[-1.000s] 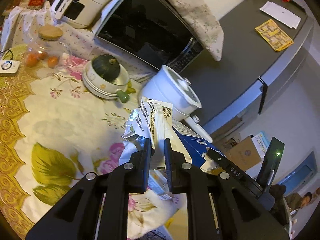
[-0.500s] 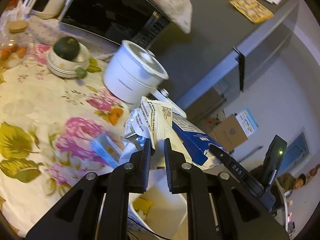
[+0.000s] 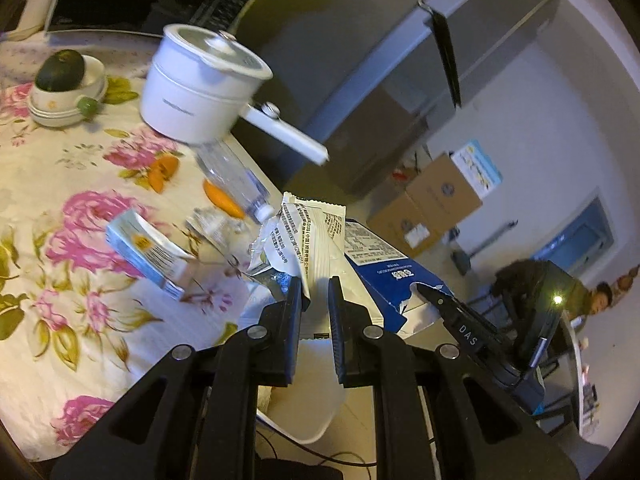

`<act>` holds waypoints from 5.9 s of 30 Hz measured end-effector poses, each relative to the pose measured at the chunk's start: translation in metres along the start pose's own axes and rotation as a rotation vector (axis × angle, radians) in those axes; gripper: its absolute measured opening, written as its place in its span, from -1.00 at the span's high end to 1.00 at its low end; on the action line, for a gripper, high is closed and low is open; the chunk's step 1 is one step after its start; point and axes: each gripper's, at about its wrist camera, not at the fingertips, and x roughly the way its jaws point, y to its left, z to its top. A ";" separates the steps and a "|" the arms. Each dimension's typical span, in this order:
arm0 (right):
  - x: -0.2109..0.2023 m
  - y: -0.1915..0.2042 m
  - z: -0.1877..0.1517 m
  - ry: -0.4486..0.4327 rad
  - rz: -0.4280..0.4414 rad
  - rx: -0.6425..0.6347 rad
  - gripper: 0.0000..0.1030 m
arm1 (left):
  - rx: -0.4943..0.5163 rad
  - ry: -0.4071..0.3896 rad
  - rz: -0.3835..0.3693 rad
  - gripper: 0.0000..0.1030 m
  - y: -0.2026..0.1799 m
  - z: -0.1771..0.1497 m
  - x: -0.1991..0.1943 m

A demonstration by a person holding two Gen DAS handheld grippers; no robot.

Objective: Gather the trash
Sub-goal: 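Carry the blue carton and white wrapper over the bin and release both, then move both grippers back to the table toward the milk carton and orange peel, then grasp the white milk carton with the right gripper while the left gripper grasps orange peel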

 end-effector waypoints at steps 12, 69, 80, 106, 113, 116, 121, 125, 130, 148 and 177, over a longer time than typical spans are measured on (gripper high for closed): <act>0.022 -0.032 -0.048 0.161 -0.035 -0.016 0.98 | 0.032 0.212 -0.018 0.73 -0.025 -0.027 0.055; 0.070 -0.045 -0.058 0.272 -0.039 0.047 -0.21 | -0.381 0.453 -0.168 -0.16 0.055 -0.048 0.137; 0.072 -0.044 -0.055 0.270 -0.041 0.051 -0.23 | -0.301 0.400 -0.166 -0.19 0.040 -0.033 0.125; 0.112 0.061 0.002 0.198 0.033 0.009 -0.86 | -0.376 0.174 0.287 -0.20 0.140 -0.024 0.057; 0.134 0.129 0.013 0.223 0.088 -0.132 -0.86 | -0.439 0.128 0.306 -0.20 0.174 -0.025 0.033; 0.146 0.158 0.011 0.251 0.125 -0.221 -0.86 | -0.457 0.106 0.313 -0.20 0.186 -0.026 0.021; 0.171 0.199 0.005 0.327 0.191 -0.348 -0.86 | -0.475 0.072 0.321 -0.20 0.204 -0.028 0.007; 0.189 0.229 -0.002 0.390 0.253 -0.453 -0.86 | -0.481 0.055 0.320 -0.20 0.213 -0.030 -0.002; 0.202 0.251 -0.012 0.433 0.286 -0.566 -0.86 | -0.492 0.050 0.300 -0.20 0.222 -0.031 -0.008; 0.212 0.233 -0.006 0.407 0.393 -0.374 -0.08 | -0.481 0.049 0.326 -0.20 0.228 -0.019 0.006; 0.175 0.094 0.034 0.137 0.312 0.281 -0.07 | 0.029 0.201 0.511 -0.19 0.171 0.148 0.196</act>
